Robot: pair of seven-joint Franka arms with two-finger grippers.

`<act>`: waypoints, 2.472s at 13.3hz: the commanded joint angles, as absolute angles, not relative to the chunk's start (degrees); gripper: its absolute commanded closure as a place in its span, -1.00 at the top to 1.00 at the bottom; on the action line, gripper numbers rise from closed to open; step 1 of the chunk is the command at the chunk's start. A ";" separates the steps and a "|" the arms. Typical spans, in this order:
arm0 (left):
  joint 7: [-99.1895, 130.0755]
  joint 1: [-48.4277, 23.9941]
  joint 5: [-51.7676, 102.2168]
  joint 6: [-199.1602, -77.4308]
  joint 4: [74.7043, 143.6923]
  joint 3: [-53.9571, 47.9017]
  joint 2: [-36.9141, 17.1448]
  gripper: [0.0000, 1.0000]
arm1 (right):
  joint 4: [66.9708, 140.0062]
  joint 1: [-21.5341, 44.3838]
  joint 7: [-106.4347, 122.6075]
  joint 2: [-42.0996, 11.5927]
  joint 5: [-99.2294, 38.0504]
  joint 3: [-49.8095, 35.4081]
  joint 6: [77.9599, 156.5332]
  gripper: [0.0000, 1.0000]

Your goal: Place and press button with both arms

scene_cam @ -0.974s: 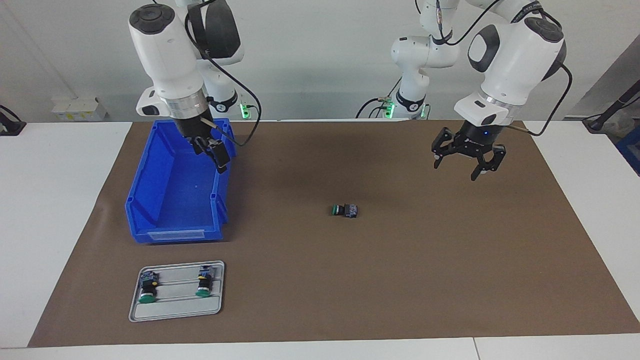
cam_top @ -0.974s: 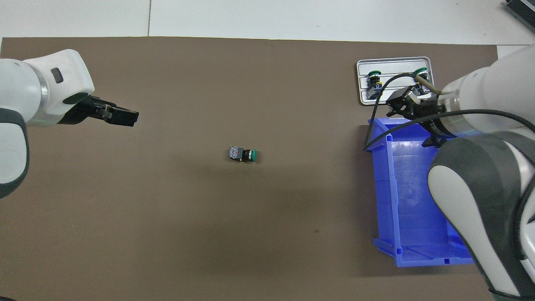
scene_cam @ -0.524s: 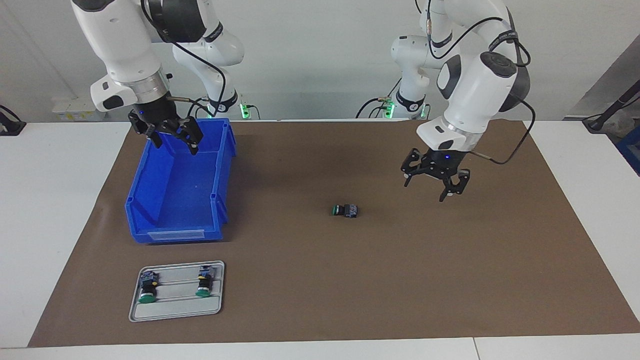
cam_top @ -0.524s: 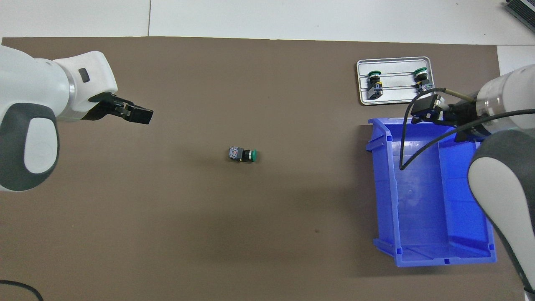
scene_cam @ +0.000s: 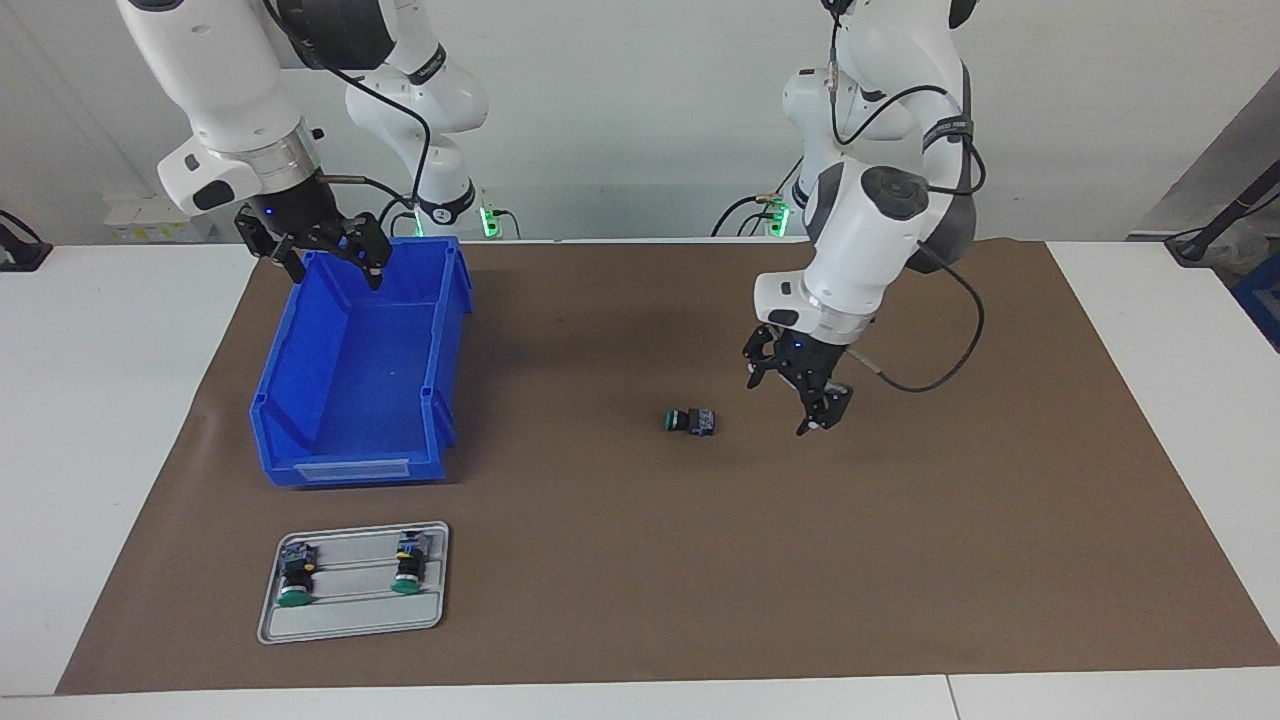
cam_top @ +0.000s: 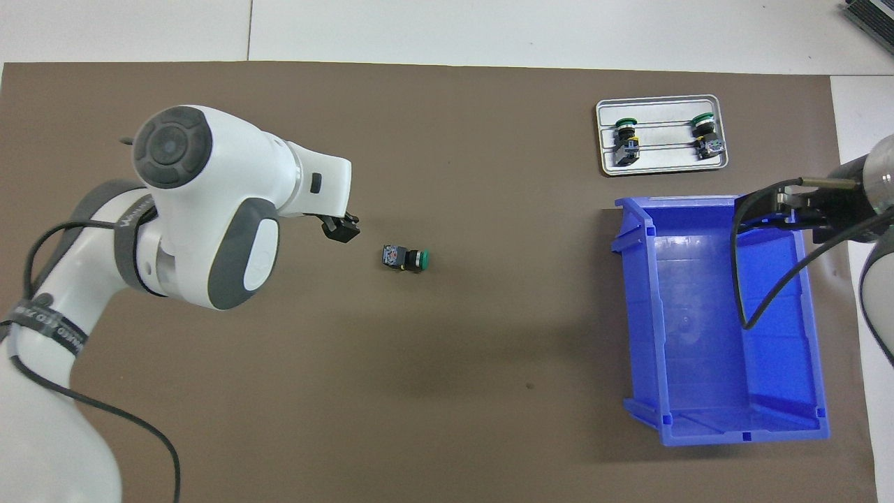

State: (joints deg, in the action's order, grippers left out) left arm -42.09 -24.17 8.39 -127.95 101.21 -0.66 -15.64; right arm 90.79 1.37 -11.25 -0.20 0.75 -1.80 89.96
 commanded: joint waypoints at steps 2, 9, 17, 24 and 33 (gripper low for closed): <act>-47.19 -28.99 7.91 -130.96 101.34 0.44 -19.77 1.00 | 92.46 1.14 -9.67 1.49 2.98 -2.37 89.30 1.00; -53.60 -35.06 2.57 -130.43 103.70 0.53 -20.21 1.00 | 92.55 0.36 -9.84 1.50 2.11 -2.73 89.21 1.00; -53.53 -39.28 0.35 -132.97 107.75 0.44 -20.21 1.00 | 92.55 0.62 -9.93 1.49 2.11 -2.72 89.21 1.00; -53.35 -40.08 0.35 -138.33 110.30 0.53 -21.80 0.95 | 92.55 0.62 -9.93 1.49 2.11 -2.72 89.21 1.00; -53.35 -38.94 0.35 -140.01 109.25 0.79 -22.41 0.98 | 92.55 0.62 -9.93 1.49 2.11 -2.72 89.21 1.00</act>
